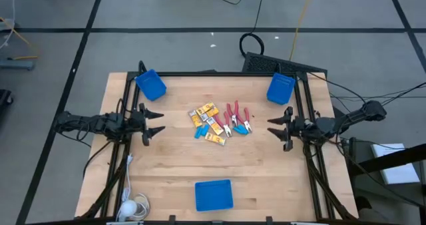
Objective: Pick & Place School Supplies
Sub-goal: Put the pink ticket punch into the left blue bin
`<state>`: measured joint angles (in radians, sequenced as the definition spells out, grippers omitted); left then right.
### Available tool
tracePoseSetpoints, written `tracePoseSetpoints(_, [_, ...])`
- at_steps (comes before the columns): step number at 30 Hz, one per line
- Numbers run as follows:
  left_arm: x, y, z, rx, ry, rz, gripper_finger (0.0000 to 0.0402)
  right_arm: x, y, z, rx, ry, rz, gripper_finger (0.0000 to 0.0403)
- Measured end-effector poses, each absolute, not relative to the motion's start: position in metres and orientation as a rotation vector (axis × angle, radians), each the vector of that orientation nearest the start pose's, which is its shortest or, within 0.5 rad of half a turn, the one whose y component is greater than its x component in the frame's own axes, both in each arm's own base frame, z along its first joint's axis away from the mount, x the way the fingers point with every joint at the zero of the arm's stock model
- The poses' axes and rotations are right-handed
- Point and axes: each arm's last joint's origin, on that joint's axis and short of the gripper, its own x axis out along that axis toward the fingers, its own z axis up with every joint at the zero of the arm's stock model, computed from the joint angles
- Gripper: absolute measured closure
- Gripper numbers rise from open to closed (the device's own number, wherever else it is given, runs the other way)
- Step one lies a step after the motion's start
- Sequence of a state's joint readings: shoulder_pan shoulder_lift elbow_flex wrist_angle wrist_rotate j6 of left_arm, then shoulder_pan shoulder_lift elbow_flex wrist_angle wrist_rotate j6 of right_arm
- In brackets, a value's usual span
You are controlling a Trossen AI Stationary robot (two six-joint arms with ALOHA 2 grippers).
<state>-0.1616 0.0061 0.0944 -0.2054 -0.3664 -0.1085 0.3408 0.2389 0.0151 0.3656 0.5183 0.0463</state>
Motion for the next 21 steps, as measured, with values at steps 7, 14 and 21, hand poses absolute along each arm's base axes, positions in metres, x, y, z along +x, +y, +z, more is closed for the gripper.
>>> tracePoseSetpoints(7, [0.089,-0.004,0.175,-0.077,0.102,0.211,0.0121,0.136,0.019,0.186,0.107,0.025,-0.45,0.0241])
tracePoseSetpoints(14, [0.089,-0.004,0.176,-0.078,0.1,0.212,0.0121,0.198,0.0,0.201,0.208,0.288,-0.647,0.0238])
tracePoseSetpoints(21, [0.089,-0.004,0.176,-0.078,0.101,0.211,0.0121,0.25,-0.044,0.2,0.402,0.509,-0.673,0.0194])
